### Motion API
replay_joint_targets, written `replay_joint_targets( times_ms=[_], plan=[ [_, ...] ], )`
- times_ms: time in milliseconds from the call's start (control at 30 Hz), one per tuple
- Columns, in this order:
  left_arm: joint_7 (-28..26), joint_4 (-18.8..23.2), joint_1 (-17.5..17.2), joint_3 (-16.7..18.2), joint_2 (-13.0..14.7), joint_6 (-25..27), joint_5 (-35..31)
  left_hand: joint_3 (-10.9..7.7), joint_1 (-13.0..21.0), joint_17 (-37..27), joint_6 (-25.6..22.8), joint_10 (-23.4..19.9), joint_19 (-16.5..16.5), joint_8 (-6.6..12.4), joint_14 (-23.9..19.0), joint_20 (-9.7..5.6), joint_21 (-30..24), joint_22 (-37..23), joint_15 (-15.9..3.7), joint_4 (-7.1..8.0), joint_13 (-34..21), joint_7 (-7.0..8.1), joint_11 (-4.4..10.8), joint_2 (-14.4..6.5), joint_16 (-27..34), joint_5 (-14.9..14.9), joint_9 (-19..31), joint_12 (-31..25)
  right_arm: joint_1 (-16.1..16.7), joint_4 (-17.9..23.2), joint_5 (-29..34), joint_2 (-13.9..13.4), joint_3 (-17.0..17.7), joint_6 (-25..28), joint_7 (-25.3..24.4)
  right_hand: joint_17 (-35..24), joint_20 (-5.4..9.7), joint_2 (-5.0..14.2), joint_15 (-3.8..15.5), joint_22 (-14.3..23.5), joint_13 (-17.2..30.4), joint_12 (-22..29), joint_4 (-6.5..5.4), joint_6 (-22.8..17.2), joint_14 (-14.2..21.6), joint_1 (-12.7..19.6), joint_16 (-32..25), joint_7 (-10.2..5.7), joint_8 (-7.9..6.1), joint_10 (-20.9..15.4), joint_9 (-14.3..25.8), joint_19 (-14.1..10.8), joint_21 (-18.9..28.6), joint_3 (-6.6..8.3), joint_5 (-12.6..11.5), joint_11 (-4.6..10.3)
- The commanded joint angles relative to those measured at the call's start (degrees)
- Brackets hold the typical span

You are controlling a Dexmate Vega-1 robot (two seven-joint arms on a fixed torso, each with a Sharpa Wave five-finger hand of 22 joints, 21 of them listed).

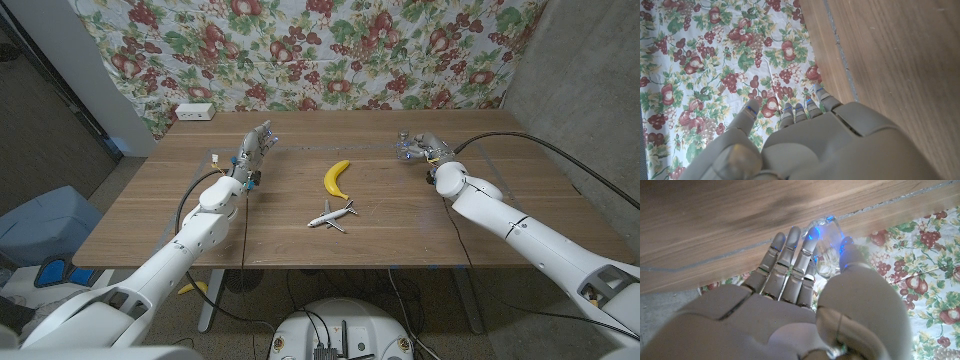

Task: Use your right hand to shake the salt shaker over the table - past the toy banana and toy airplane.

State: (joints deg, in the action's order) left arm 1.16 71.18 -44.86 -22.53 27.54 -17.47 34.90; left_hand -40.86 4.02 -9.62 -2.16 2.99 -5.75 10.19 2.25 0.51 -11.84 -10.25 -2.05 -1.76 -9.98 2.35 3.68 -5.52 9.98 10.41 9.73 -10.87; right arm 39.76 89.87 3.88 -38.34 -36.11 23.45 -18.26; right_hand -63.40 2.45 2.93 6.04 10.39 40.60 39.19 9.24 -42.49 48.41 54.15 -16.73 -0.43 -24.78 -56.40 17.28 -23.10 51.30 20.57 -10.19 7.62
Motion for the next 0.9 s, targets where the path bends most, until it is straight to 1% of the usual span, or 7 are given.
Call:
replay_joint_targets(
  times_ms=[33,500,567,633,900],
  plan=[
    [0.22,-0.38,0.26,-0.06,-0.13,0.01,0.13,-0.04,-0.53,-0.14,-0.59,0.04,0.12,0.17,0.17,0.14,0.03,-0.24,-2.1,-0.28,-0.22,0.02,0.49,-2.86,0.19,0.11,0.21,-0.09,-1.22,-1.22,0.74,0.32,-1.33,1.9,0.66,-0.08,1.39,4.44,6.11,0.18,0.06,-0.1,-0.53,-14.29,-0.33,4.2,0.06,-2.75,-0.28,-0.22,0.0,0.2,0.41,0.88,-0.29,0.61],
    [0.6,-0.89,0.55,-0.08,-0.15,-0.18,0.13,0.02,-0.65,-0.13,-0.75,0.1,0.19,0.22,0.24,0.1,0.06,-0.24,-2.07,-0.39,-0.22,0.11,0.51,-2.62,0.16,0.1,0.21,-0.07,-2.99,-2.08,2.15,0.5,-3.32,4.51,2.08,-0.04,1.16,4.44,6.14,0.16,-0.11,-0.33,-0.48,-14.49,-0.35,4.3,0.11,-2.79,-0.2,-0.27,-0.23,0.23,0.57,0.88,-0.23,0.75],
    [0.58,-0.91,0.54,-0.03,-0.2,-0.23,0.2,0.04,-0.66,-0.13,-0.75,0.13,0.2,0.22,0.26,0.11,0.06,-0.24,-2.08,-0.41,-0.22,0.13,0.46,-2.58,0.15,0.09,0.21,-0.06,-3.34,-2.1,2.82,0.5,-3.89,5.38,2.17,0.01,1.14,4.34,6.04,0.16,-0.29,-0.55,-0.48,-14.39,-0.45,4.26,0.17,-2.75,-0.12,-0.07,-0.3,0.25,0.61,0.8,-0.18,0.45],
    [0.61,-0.92,0.52,-0.03,-0.2,-0.27,0.21,0.04,-0.67,-0.12,-0.77,0.1,0.2,0.22,0.27,0.07,0.06,-0.24,-2.1,-0.44,-0.22,0.15,0.52,-2.55,0.15,0.09,0.21,-0.08,-3.61,-2.02,3.29,0.44,-4.33,6.04,2.42,0.03,1.1,4.32,6.05,0.15,-0.49,-0.65,-0.47,-14.4,-0.45,4.28,0.16,-2.78,-0.07,-0.21,-0.36,0.25,0.64,0.76,-0.14,0.51],
    [0.63,-0.89,0.47,0.0,-0.2,-0.3,0.25,0.04,-0.69,-0.12,-0.78,0.14,0.2,0.22,0.26,0.07,0.06,-0.24,-2.08,-0.49,-0.22,0.13,0.52,-2.53,0.15,0.1,0.21,-0.07,-3.78,-1.96,3.52,0.41,-4.54,6.54,2.62,0.1,1.02,4.21,6.11,0.14,-0.88,-1.03,-0.38,-14.29,-0.47,4.39,0.16,-2.93,0.11,-0.1,-0.56,0.21,0.76,0.63,-0.06,0.35]
  ],
)
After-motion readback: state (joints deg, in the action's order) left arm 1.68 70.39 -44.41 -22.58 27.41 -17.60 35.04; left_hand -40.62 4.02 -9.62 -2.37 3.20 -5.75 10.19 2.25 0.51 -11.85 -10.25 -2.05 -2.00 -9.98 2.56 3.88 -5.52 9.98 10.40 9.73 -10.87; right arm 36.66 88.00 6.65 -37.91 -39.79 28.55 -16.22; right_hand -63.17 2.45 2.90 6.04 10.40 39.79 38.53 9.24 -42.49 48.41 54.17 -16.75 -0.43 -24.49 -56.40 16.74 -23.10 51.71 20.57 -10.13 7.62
